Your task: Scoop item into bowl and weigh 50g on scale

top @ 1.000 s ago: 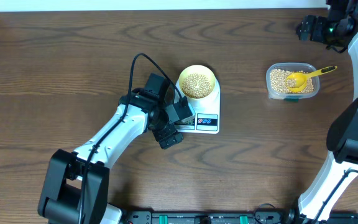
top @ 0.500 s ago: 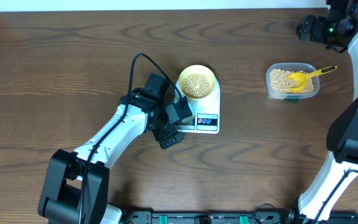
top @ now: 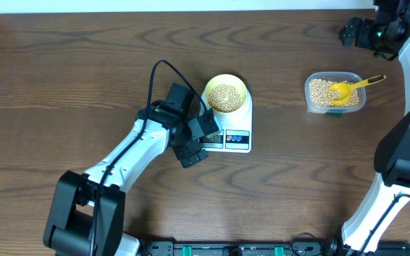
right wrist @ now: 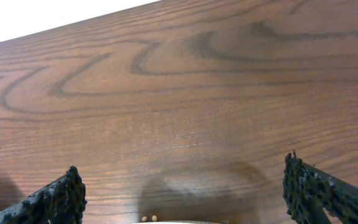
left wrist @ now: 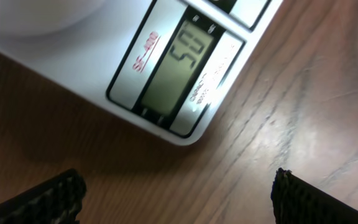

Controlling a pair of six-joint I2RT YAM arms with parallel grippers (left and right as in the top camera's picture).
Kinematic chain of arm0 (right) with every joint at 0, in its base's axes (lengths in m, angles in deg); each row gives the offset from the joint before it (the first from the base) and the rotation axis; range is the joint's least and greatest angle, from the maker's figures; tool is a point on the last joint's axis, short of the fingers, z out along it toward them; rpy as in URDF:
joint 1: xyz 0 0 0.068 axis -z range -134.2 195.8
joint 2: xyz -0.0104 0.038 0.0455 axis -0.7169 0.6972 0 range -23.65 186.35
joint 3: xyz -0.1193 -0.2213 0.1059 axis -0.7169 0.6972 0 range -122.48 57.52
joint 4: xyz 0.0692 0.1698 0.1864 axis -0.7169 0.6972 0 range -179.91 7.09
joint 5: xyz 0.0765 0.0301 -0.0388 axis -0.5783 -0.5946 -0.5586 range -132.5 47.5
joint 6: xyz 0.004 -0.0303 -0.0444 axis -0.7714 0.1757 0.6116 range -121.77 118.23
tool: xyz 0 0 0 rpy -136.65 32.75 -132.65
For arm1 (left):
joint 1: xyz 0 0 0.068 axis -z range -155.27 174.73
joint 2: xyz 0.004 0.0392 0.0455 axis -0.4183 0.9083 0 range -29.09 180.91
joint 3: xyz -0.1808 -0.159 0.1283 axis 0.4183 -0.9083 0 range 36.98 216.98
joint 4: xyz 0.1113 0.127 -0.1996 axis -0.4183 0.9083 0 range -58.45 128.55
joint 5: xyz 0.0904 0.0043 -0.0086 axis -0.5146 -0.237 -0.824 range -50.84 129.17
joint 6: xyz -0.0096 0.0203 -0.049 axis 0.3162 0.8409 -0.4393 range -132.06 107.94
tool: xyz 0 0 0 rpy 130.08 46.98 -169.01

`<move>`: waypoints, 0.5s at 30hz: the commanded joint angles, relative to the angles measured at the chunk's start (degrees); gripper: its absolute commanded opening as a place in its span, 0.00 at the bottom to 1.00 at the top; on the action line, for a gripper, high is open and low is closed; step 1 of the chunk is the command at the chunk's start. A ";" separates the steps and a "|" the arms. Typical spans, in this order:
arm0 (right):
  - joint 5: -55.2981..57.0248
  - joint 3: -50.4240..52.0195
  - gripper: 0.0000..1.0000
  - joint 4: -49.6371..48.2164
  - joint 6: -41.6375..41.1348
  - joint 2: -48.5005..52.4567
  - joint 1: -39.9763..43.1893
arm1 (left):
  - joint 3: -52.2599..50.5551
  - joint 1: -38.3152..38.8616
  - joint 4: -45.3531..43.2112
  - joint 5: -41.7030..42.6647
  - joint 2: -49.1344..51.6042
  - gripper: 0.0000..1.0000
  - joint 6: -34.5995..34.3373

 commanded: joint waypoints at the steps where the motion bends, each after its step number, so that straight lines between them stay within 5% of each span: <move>1: -0.72 -0.96 0.99 0.13 -0.37 0.79 0.02 | -0.37 0.07 0.02 -2.60 0.37 0.98 0.96; 15: -0.72 -0.96 0.99 0.13 -0.39 0.79 0.02 | -0.37 0.07 -0.20 -2.62 0.39 0.98 0.96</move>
